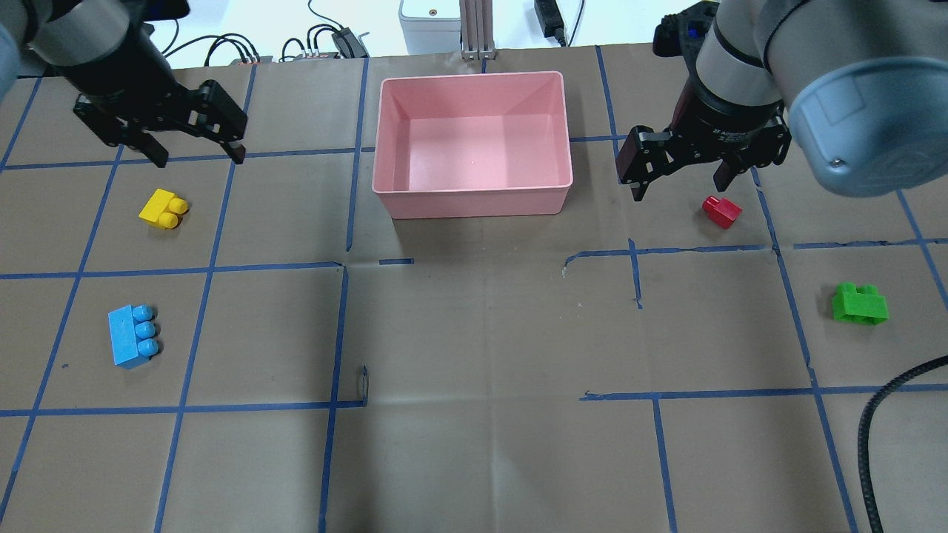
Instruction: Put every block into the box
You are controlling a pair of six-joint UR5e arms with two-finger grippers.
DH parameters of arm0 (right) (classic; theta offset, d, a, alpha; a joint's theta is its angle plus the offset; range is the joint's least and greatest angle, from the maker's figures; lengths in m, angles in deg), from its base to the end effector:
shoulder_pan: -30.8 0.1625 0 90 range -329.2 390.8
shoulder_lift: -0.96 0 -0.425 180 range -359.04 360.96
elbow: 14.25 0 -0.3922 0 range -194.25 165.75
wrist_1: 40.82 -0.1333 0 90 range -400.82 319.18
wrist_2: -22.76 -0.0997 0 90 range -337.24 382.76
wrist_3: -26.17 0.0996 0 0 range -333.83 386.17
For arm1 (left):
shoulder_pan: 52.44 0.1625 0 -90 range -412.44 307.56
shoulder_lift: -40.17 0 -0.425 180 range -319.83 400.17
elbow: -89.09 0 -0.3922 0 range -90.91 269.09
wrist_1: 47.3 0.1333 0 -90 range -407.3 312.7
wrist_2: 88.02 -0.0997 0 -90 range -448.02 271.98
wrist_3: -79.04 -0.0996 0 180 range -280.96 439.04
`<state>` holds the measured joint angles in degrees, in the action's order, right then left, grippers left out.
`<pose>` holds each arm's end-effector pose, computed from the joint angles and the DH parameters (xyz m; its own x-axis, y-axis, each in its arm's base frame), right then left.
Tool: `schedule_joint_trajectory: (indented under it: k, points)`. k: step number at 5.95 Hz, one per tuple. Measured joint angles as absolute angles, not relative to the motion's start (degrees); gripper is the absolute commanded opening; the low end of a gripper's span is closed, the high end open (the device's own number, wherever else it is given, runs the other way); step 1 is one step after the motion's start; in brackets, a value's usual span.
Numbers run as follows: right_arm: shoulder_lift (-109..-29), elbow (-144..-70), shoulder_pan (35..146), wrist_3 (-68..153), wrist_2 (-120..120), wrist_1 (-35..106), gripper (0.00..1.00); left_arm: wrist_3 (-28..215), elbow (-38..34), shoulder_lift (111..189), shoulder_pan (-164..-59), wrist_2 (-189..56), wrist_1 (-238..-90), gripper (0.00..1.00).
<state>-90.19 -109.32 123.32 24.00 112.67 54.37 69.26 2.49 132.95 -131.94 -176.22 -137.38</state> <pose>0.1546 -0.4783 0.4632 -0.9966 -0.0818 -0.0007 -0.0818 0.9964 -0.0222 -0.0406 -0.5297 0.4926 -0.9995 -0.0122 0.0294 -0.0126 0.9998 -0.0146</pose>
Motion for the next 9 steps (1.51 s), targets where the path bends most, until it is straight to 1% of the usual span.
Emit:
schedule_joint_trajectory:
  k: [4,6,7,9]
  points:
    - [-90.2,-109.5,122.0,23.8,112.6,54.0,1.00,68.9,2.6,132.3,-114.1,-176.5,-138.5,1.00]
    - [-90.1,-109.7,119.3,20.5,112.1,54.1,1.00,69.9,1.4,133.0,-108.3,-176.4,-138.7,1.00]
    - [-89.9,-110.0,115.3,13.5,111.9,54.3,1.00,71.6,-1.0,133.5,-106.8,-176.3,-136.8,1.00]
    - [-89.2,-111.7,102.8,-3.5,111.8,56.4,1.00,76.4,-7.6,136.3,-104.9,-176.3,-128.3,1.00]
